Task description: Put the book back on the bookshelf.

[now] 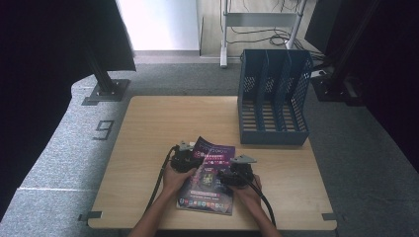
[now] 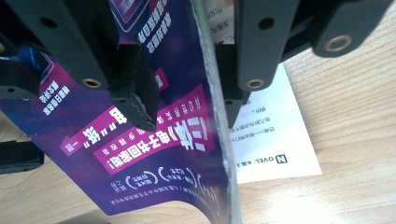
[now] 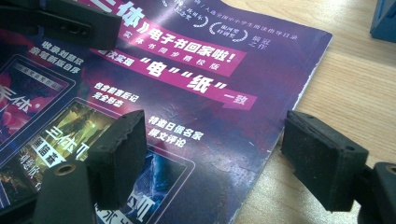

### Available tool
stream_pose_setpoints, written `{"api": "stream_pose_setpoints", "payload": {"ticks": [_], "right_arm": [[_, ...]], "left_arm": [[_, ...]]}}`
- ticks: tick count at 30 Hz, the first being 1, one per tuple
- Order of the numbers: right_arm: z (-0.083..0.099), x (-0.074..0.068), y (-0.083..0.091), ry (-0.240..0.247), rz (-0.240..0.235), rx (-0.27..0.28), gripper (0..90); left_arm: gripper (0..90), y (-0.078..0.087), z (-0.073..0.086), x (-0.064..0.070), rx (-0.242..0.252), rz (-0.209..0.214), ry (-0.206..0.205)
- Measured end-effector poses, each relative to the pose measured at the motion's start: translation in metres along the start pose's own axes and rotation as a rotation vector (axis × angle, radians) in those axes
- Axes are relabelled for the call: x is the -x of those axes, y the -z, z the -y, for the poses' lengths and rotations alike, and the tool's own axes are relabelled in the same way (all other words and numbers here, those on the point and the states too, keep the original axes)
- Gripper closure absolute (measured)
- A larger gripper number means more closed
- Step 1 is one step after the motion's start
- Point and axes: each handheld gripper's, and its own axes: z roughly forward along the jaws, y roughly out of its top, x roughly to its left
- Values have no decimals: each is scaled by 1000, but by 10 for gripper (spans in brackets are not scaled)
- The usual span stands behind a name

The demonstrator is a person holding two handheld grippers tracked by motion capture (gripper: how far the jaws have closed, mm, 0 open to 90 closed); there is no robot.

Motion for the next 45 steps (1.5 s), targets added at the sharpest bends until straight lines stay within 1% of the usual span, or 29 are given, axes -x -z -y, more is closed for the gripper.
{"api": "stream_pose_setpoints", "payload": {"ticks": [8, 17, 32, 41, 45], "right_arm": [[0, 0, 0, 0, 0, 0, 218], [0, 0, 0, 0, 0, 0, 218], [0, 0, 0, -2, -1, 0, 218], [0, 0, 0, -3, -3, -1, 217], [0, 0, 0, -4, -4, -1, 216]], "left_arm": [[774, 3, -1, 3, 31, 6, -20], [852, 5, -2, 3, 44, 24, -18], [864, 8, -3, 6, 63, 28, -36], [865, 12, -4, 8, 87, 35, -63], [866, 15, -4, 11, 108, 39, -81]]}}
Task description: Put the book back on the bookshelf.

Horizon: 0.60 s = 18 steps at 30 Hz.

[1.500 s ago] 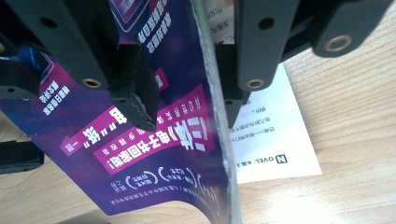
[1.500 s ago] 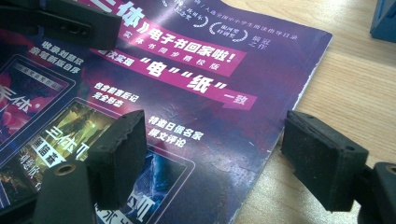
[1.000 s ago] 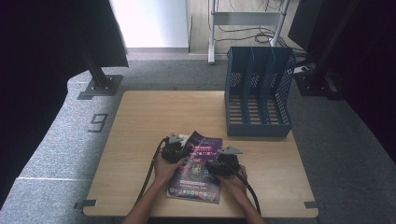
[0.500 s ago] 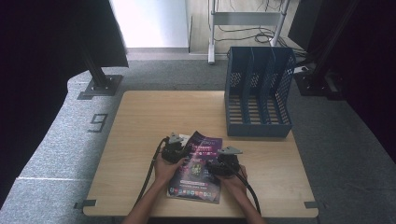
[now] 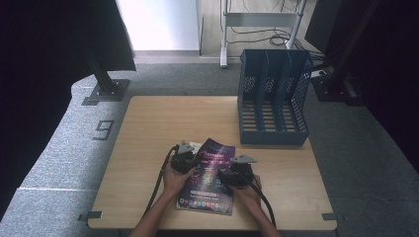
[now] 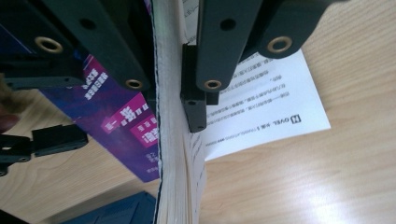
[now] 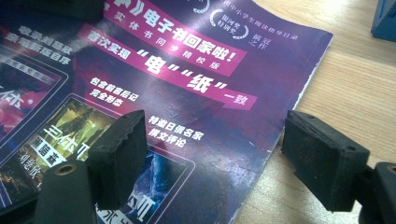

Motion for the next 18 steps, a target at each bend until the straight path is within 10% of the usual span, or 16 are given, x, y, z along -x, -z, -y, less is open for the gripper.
{"api": "stream_pose_setpoints", "payload": {"ticks": [18], "right_arm": [[0, 13, 3, -70, -1, 28, 211]], "left_arm": [[868, 17, -10, 15, 88, 40, -71]]}}
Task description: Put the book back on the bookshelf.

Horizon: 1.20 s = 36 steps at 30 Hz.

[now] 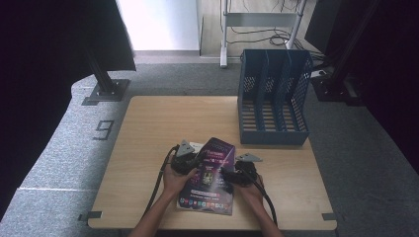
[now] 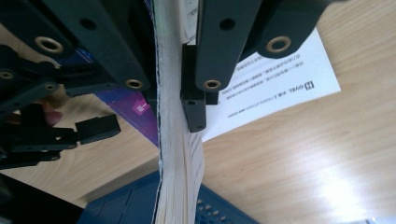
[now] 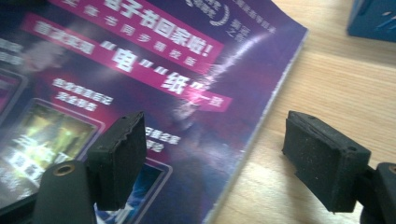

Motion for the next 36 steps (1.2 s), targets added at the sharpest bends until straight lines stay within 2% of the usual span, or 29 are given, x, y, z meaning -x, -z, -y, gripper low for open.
{"api": "stream_pose_setpoints", "payload": {"ticks": [5, 8, 19, 25, 36], "right_arm": [[-3, 5, 6, -19, -9, 28, 211], [-5, 7, 8, -24, -19, 40, 211], [-10, 9, 13, -5, -38, 68, 205], [-14, 13, 14, -18, -57, 76, 203], [-16, 18, 13, -19, -71, 88, 202]], "left_arm": [[868, 8, -6, 6, 21, -1, -35], [869, 12, -7, 8, 37, 3, -39], [869, 19, -10, 10, 57, 19, -44], [869, 24, -12, 10, 83, 51, -37], [869, 27, -14, 13, 93, 52, -44]]}}
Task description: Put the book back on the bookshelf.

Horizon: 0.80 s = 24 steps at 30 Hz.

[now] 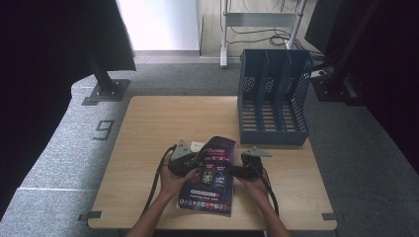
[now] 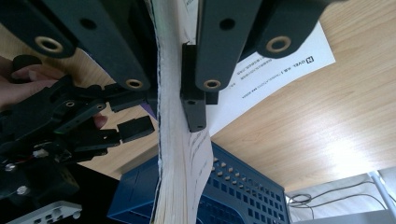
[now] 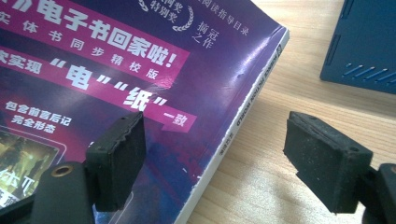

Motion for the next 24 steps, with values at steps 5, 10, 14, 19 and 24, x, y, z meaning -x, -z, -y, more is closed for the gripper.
{"api": "stream_pose_setpoints", "payload": {"ticks": [5, 10, 14, 19, 24], "right_arm": [[0, 0, -1, -6, -16, -2, 195], [-1, 1, 0, -7, -30, 6, 188], [-2, 0, 0, -13, -41, 3, 188], [-4, -2, -2, -19, -63, 3, 189], [-4, -5, -3, -33, -89, -4, 199]], "left_arm": [[869, 2, -1, 3, 3, 2, -6], [868, 4, -2, 4, 15, 10, -11], [868, 4, -2, 6, 20, 19, -17], [868, 3, -2, 8, 23, 26, -20], [868, 3, -3, 8, 25, 29, -19]]}}
